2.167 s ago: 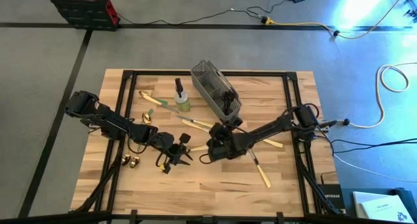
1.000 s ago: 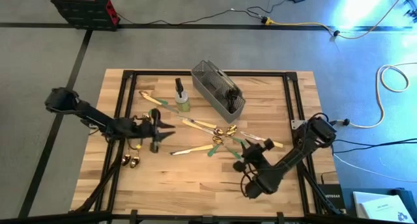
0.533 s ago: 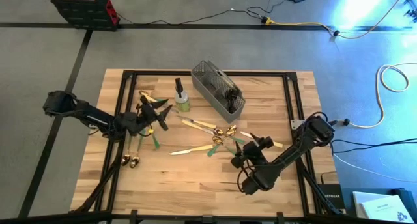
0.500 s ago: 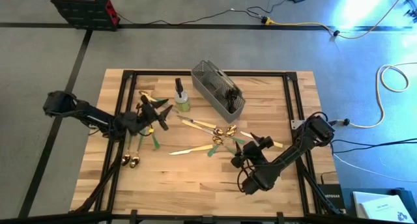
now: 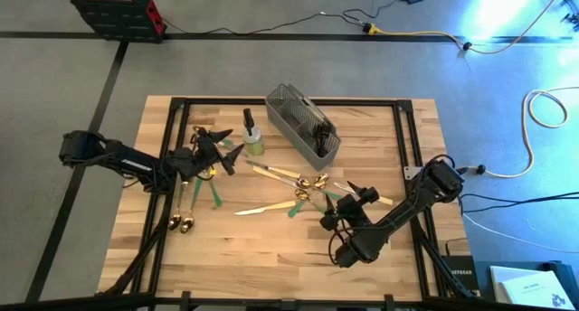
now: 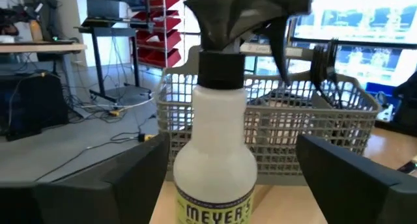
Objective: Sort silverware
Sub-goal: Move the spray bottle to the upper left of the table
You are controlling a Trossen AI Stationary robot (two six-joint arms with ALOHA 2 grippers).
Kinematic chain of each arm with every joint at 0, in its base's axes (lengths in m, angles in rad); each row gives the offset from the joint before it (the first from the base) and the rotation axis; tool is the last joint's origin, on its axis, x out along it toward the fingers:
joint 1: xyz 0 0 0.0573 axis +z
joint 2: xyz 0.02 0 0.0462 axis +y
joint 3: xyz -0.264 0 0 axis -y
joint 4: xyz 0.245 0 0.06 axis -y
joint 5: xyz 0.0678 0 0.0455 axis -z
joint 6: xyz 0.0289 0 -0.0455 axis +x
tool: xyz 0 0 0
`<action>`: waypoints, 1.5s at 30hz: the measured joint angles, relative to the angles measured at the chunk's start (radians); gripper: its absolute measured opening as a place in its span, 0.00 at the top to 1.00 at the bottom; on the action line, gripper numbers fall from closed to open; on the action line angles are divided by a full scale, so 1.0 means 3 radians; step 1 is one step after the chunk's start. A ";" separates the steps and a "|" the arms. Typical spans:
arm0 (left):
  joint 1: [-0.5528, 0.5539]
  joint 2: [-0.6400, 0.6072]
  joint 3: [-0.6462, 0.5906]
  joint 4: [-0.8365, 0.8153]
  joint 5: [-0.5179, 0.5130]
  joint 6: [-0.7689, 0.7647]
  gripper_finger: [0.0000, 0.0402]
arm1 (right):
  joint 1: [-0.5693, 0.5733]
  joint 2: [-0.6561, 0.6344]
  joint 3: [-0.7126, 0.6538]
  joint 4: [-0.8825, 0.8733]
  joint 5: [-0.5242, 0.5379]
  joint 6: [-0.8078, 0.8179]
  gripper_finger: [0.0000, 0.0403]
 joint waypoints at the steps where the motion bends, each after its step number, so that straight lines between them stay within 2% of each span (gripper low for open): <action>1: 0.0008 0.0000 0.0000 -0.0010 0.0001 -0.0001 0.20 | 0.0000 0.0000 0.0000 0.0000 0.0017 0.0001 0.11; 7: 0.0092 0.0034 0.0015 0.0033 -0.0010 0.0078 0.20 | 0.0000 0.0000 0.0000 0.0001 0.0032 0.0004 0.11; 10: 0.0146 0.0101 0.0071 0.0005 0.0116 0.0113 0.20 | 0.0000 0.0000 0.0000 0.0002 0.0033 0.0014 0.11; 17: 0.0235 0.0470 0.0347 0.0036 0.0183 0.0255 0.20 | -0.0005 0.0000 0.0000 0.0003 0.0034 0.0014 0.11; 24: 0.0487 0.0966 0.0521 0.0049 0.0254 -0.0165 0.20 | -0.0005 0.0000 0.0000 0.0003 0.0034 0.0007 0.11; 28: 0.0575 0.1213 0.0525 0.0408 0.0455 -0.0276 0.20 | -0.0005 0.0000 0.0000 0.0002 0.0034 0.0002 0.11; 33: 0.0575 0.1432 0.0537 0.0793 0.0477 -0.0176 0.20 | -0.0005 0.0000 0.0000 0.0003 0.0034 0.0001 0.11; 45: 0.0575 0.1605 0.0787 0.0801 0.0476 -0.0067 0.20 | -0.0005 0.0000 0.0000 0.0003 0.0031 -0.0001 0.11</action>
